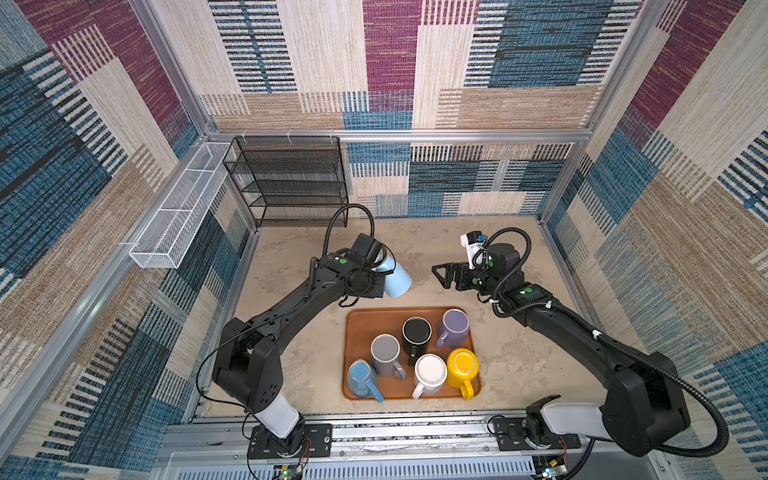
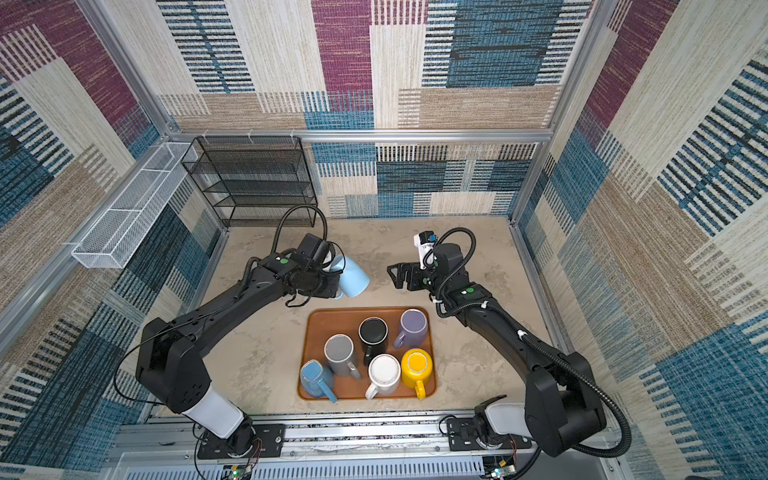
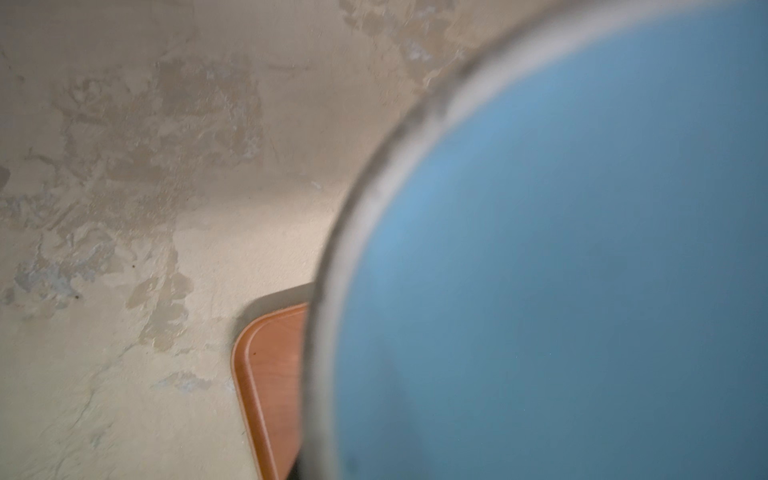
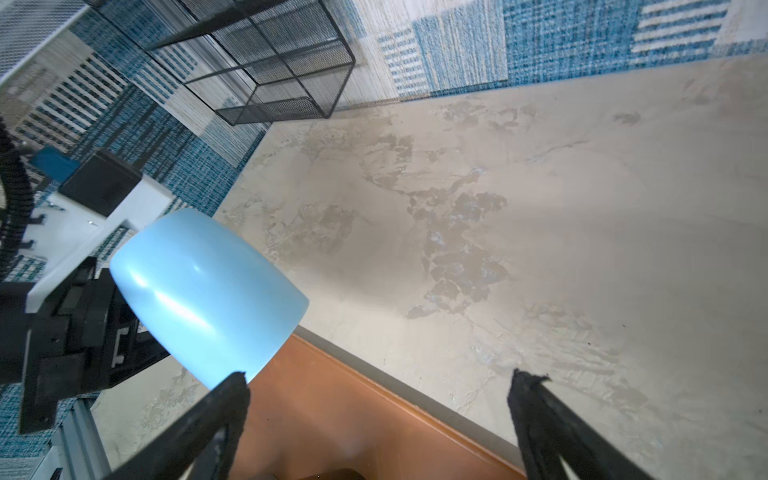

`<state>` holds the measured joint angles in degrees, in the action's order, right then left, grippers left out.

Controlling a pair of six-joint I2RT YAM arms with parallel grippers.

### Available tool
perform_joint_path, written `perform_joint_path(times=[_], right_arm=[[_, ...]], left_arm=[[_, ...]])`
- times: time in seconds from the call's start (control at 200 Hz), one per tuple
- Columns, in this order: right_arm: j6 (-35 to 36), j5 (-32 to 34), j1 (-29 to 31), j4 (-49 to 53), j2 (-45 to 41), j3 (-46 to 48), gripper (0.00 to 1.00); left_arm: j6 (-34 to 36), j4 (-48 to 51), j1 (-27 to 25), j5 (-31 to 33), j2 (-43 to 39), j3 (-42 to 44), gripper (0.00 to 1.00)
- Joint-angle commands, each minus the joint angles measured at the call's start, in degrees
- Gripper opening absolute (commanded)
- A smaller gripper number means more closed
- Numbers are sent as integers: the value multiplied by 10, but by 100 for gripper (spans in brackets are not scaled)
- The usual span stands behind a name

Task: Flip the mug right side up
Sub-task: 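Lift the light blue mug off the tray with the left gripper, then carry the mug toward the right gripper while the right gripper grasps its handle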

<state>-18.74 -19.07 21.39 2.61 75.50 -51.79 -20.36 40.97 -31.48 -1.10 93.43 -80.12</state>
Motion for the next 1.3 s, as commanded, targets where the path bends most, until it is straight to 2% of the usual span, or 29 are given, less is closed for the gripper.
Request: perform_joint_path(times=[0.0, 0.541, 0.826, 1.057, 1.297], right_arm=[[-21, -29, 4, -65, -5, 3, 99], [-73, -99, 36, -232, -13, 25, 100], [-101, -134, 48, -344, 9, 20, 76], [-107, -139, 47, -392, 29, 6, 56], [-104, -136, 47, -418, 41, -2, 48]], left_arm=[[-29, -74, 5, -50, -8, -19, 0], [-164, -329, 24, -168, -37, -32, 0], [-244, -474, 26, -254, -35, 2, 0], [-269, -533, 26, -280, -41, 35, 0], [-279, -552, 25, -300, -49, 53, 0]])
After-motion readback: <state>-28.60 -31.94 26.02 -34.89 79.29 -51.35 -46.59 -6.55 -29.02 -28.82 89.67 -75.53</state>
